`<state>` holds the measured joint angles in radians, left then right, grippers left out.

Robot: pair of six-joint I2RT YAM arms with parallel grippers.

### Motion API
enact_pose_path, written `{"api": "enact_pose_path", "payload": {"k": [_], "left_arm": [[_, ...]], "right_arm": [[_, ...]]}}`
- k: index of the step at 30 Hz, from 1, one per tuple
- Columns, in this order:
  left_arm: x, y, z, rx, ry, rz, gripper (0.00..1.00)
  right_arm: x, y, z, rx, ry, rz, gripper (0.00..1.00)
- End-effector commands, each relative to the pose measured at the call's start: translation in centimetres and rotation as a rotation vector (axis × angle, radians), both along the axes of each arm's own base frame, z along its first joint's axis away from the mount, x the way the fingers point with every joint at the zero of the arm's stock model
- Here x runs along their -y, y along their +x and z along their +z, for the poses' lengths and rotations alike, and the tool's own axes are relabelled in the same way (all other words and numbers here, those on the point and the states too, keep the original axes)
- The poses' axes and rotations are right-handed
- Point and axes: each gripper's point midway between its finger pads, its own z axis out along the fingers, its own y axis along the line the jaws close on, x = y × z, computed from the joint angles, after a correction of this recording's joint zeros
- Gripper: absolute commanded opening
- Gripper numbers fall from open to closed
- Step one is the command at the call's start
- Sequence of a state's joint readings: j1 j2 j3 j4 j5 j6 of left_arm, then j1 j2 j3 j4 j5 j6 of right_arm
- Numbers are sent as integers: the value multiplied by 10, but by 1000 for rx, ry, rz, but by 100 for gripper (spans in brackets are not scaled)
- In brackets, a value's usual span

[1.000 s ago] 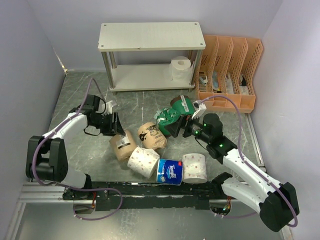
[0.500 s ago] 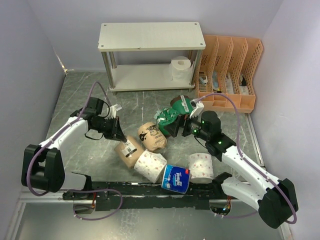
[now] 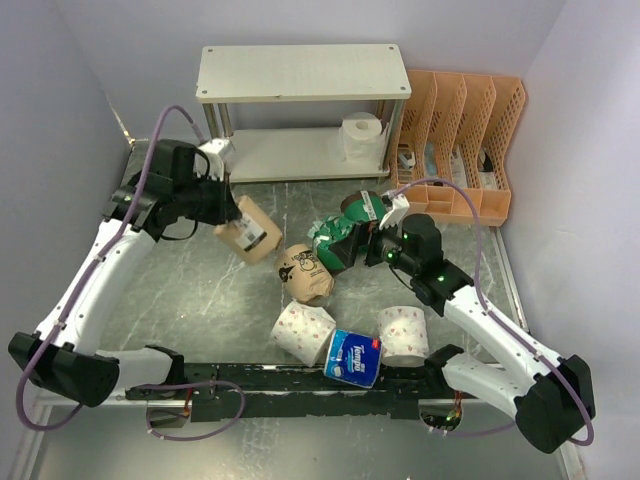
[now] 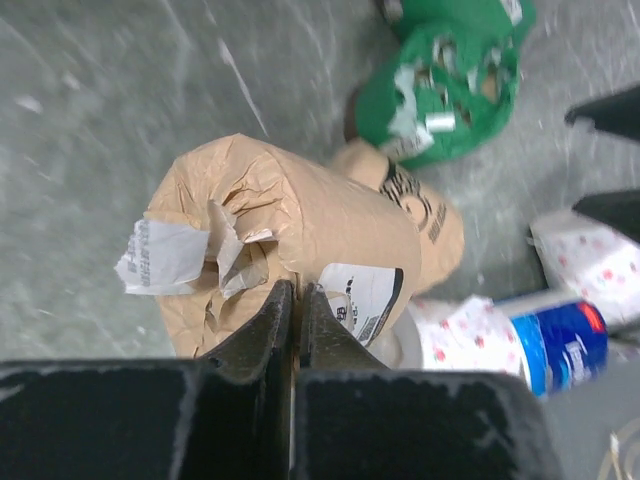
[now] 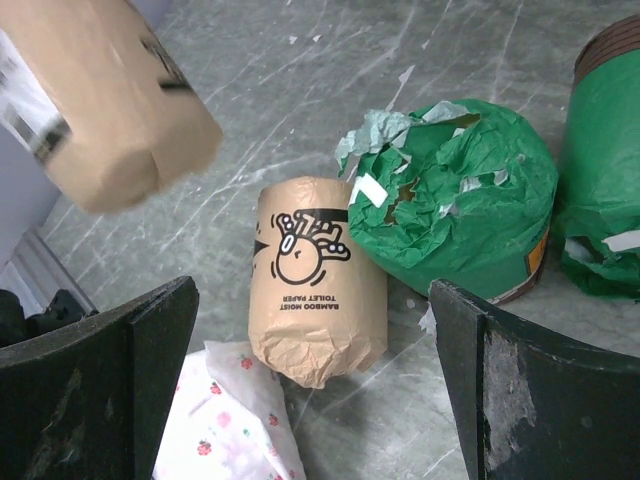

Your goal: Place and organize the paper towels onto the shelf

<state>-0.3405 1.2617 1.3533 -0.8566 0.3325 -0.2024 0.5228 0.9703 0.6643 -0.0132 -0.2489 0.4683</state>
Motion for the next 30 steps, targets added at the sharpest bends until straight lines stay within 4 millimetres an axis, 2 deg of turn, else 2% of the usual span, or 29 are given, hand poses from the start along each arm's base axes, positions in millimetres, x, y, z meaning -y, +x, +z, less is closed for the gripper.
{"api": "enact_pose_path", "payload": {"k": [1,5,6,9,12,15,18,24,25,28,30], "left_arm": [[-28,32,37,163,156,140,7],[-29,66,75,288,231,188,7],[-26,75,90,327,247,195,7],[-16,97,110,408,352,209,7],[-2,110,141,535,438,212,7],[2,113,184,687,490,274,7],[3,111,219,793,541,292,7],[-1,91,276,989,724,379,7],[-2,91,275,1021,791,384,7],[-14,92,302,1132,911,481,7],[-10,99,316,1179,976,505,7]], "right_arm": [[5,10,10,32,-25,-34,100],[9,14,13,37,-33,-64,99],[11,15,13,37,-36,-74,99],[13,17,15,44,-39,-86,99],[14,19,16,41,-49,-92,99],[15,20,17,42,-51,-93,99],[15,19,16,38,-55,-92,99],[20,18,12,37,-68,-102,99],[20,17,12,36,-66,-102,99],[17,16,10,27,-48,-91,99],[14,15,9,23,-33,-75,99]]}}
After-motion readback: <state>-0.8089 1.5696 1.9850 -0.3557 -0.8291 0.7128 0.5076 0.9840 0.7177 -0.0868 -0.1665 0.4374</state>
